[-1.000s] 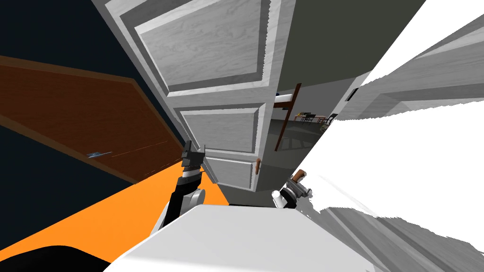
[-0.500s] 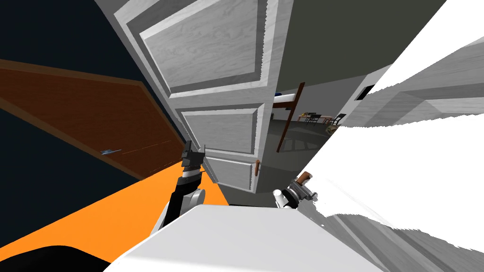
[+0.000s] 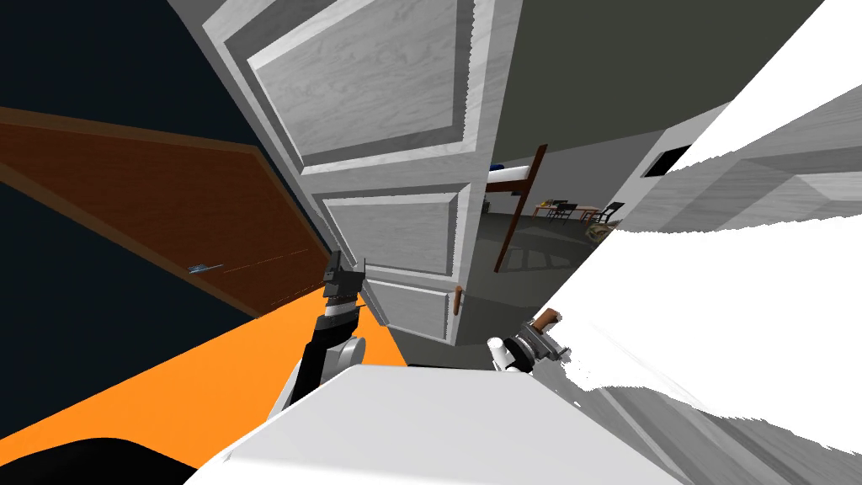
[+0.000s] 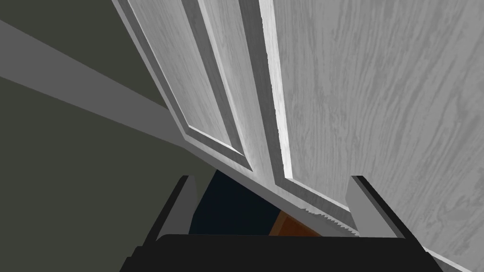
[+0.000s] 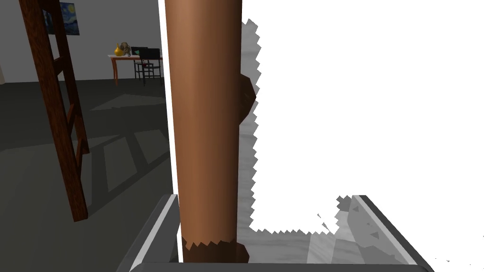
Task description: Push the door open
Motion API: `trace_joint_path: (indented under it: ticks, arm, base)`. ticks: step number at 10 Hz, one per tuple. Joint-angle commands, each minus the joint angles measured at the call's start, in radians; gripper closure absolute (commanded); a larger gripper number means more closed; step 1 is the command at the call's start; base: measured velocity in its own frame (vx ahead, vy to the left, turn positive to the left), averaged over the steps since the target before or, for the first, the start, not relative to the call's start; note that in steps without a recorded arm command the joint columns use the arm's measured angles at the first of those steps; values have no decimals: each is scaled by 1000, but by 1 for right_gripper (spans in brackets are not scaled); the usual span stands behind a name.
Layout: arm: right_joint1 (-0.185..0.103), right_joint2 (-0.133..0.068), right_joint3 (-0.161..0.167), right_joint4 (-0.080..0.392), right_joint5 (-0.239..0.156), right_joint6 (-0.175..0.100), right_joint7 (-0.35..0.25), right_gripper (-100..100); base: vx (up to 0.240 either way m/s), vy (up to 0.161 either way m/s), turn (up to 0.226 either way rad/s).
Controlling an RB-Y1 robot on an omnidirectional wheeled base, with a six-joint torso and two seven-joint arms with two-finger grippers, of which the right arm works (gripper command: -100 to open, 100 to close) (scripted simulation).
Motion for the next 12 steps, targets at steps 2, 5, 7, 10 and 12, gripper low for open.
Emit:
trace_joint_path:
  ticks: [2, 5, 7, 10, 12]
  arm:
    - [34, -9, -15, -15, -8, -15, 7, 100]
    - [34, -9, -15, -15, -8, -15, 7, 100]
    - [12, -4, -28, -21, -31, -18, 15, 100]
    - [4, -8, -70, -8, -79, -60, 23, 100]
    - [1, -9, -83, -4, -93, -72, 25, 100]
  base:
    - [0, -7, 23]
    - [0, 3, -5]
    - [21, -34, 138]
    - [58, -131, 198]
    - [39, -119, 78]
